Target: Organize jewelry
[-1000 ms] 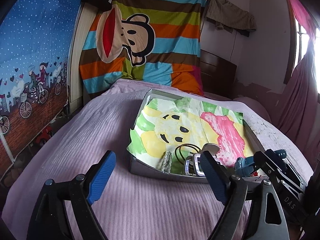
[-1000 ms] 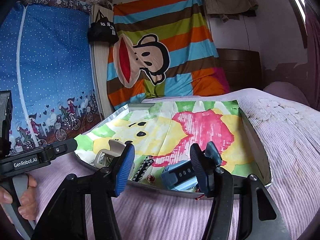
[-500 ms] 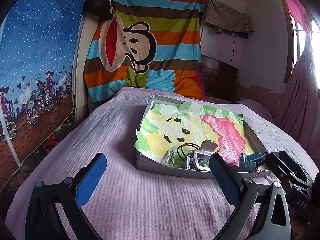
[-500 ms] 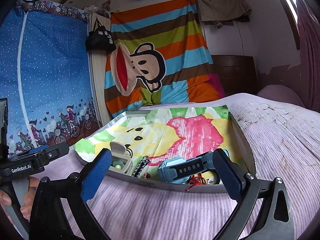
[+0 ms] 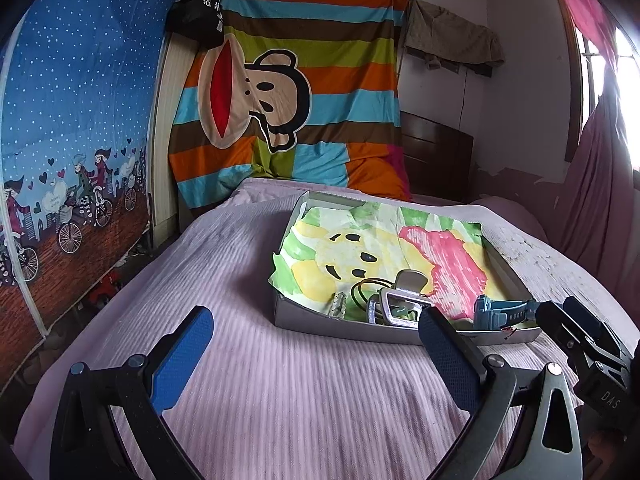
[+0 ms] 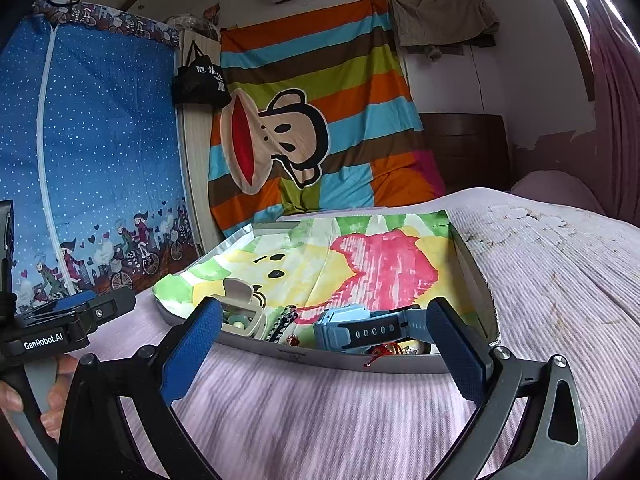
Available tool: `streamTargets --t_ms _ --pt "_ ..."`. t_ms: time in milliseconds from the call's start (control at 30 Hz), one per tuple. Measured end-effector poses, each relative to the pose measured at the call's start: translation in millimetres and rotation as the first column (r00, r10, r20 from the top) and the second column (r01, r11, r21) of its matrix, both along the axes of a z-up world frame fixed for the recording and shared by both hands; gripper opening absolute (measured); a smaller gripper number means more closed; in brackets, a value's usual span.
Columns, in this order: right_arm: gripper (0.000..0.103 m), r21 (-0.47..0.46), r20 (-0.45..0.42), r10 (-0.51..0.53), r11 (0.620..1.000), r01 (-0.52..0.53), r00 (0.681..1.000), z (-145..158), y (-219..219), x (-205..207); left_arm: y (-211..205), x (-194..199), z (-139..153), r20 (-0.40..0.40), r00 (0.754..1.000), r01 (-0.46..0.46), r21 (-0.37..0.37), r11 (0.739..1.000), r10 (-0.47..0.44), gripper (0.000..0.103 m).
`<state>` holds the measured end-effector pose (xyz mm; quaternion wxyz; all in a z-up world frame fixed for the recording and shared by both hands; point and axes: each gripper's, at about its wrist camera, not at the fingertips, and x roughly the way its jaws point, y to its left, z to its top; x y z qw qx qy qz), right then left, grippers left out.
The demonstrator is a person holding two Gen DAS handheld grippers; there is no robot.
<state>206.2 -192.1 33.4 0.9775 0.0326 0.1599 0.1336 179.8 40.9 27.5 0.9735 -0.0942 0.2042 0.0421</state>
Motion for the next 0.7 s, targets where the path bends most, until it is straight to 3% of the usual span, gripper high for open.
streamTargets --t_ms 700 --pt "0.1 -0.024 -0.028 -0.018 1.0 0.017 0.999 0.1 -23.2 -51.2 -11.5 -46.5 3.5 -0.011 1.0 0.009 0.017 1.0 -0.009 0.103"
